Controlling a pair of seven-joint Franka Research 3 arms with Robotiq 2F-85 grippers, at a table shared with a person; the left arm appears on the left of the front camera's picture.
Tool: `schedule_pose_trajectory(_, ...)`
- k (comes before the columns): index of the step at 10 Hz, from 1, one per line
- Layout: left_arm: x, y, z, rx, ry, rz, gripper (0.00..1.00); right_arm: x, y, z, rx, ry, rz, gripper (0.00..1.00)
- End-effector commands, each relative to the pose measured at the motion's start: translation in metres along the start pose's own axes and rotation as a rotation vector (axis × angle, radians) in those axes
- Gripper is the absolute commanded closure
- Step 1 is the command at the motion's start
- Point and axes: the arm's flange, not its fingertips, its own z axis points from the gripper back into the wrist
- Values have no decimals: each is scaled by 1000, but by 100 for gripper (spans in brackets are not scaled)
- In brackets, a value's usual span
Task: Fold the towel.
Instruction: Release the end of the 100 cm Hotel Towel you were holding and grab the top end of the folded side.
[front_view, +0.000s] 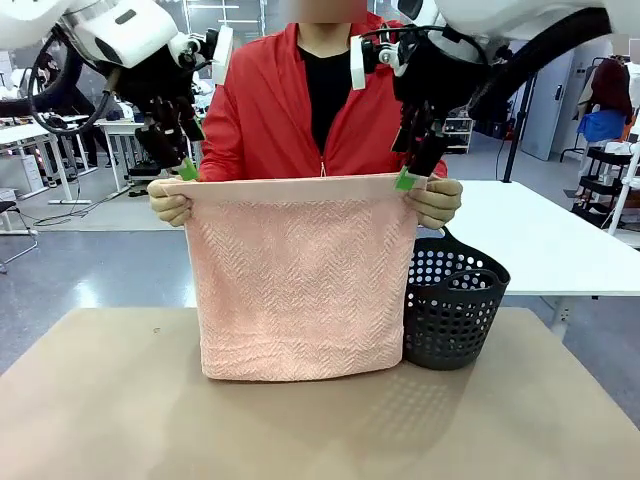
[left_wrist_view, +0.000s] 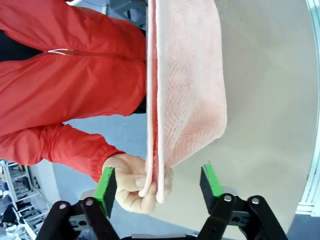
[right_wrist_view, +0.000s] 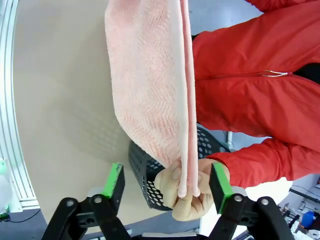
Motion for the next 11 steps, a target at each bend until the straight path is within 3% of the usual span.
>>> schedule_pose_trajectory(1, -5, -10, -14, 33, 18, 10, 0, -1, 8, -14, -27, 19, 16, 1)
schedule_pose_trajectory(5, -4, 1, -25, -38, 1, -3, 0, 7, -7, -30, 28, 8, 36, 2)
schedule_pose_trajectory(10, -2, 29, -79, -170, 56, 17, 0, 13, -34, -73, 117, 51, 24, 2)
schedule_pose_trajectory(11, -4, 30, -86, -191, 59, 34, 15, 12, -34, -79, 135, 57, 23, 2)
